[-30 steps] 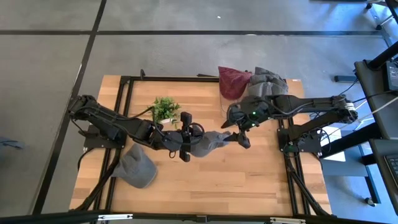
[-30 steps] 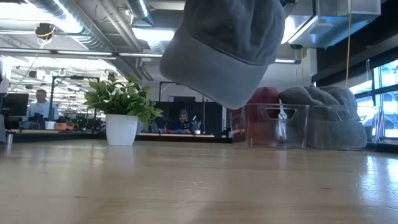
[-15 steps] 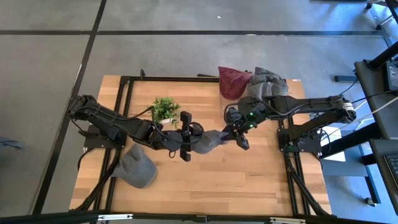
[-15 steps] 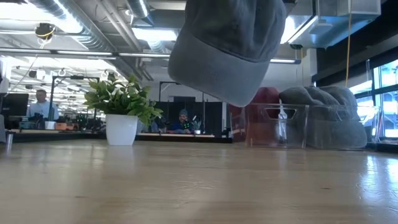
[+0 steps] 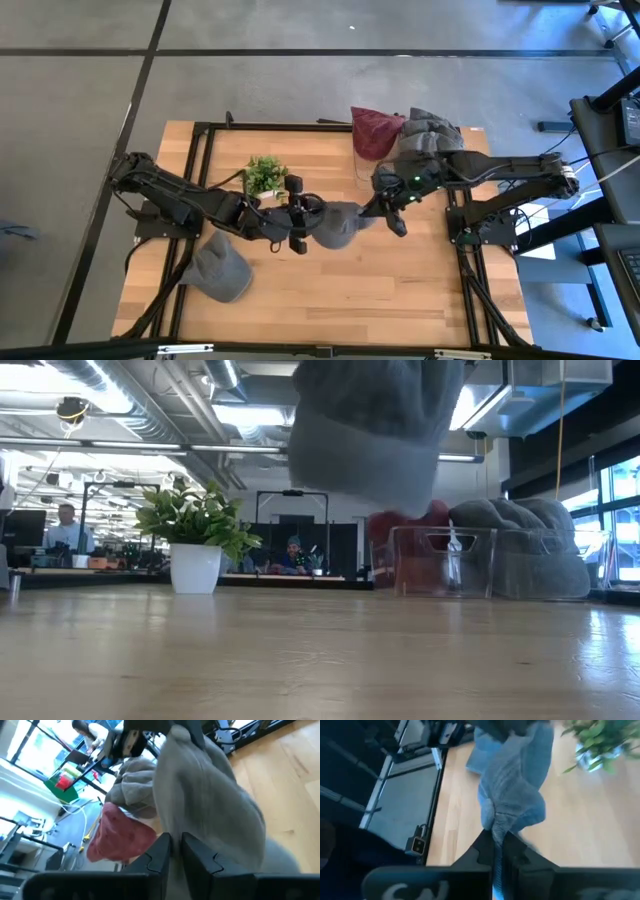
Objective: Pick & Place hat
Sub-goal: Put the gray cap into the right transparent bin
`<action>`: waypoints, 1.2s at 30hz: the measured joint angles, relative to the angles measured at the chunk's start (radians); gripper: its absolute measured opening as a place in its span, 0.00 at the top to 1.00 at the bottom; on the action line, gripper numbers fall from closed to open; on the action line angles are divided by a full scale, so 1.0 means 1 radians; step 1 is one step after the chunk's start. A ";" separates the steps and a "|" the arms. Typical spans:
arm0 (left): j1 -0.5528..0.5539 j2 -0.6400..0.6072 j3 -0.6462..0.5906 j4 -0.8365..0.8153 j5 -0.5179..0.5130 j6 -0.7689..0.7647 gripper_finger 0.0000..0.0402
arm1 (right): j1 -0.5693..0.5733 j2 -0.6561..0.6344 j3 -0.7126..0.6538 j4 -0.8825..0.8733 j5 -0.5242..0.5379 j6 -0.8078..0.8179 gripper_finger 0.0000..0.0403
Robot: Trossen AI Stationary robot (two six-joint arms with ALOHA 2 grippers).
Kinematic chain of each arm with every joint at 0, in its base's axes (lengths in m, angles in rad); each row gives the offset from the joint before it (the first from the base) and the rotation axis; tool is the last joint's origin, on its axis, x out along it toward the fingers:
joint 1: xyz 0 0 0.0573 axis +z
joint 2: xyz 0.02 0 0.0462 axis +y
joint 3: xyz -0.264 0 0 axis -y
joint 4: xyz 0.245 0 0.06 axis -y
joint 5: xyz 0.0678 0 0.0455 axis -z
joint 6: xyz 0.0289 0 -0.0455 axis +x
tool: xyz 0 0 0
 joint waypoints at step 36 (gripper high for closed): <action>0.134 -0.093 0.000 -0.138 0.121 -0.313 0.84 | -0.111 -0.193 0.266 -0.936 0.932 -0.421 0.98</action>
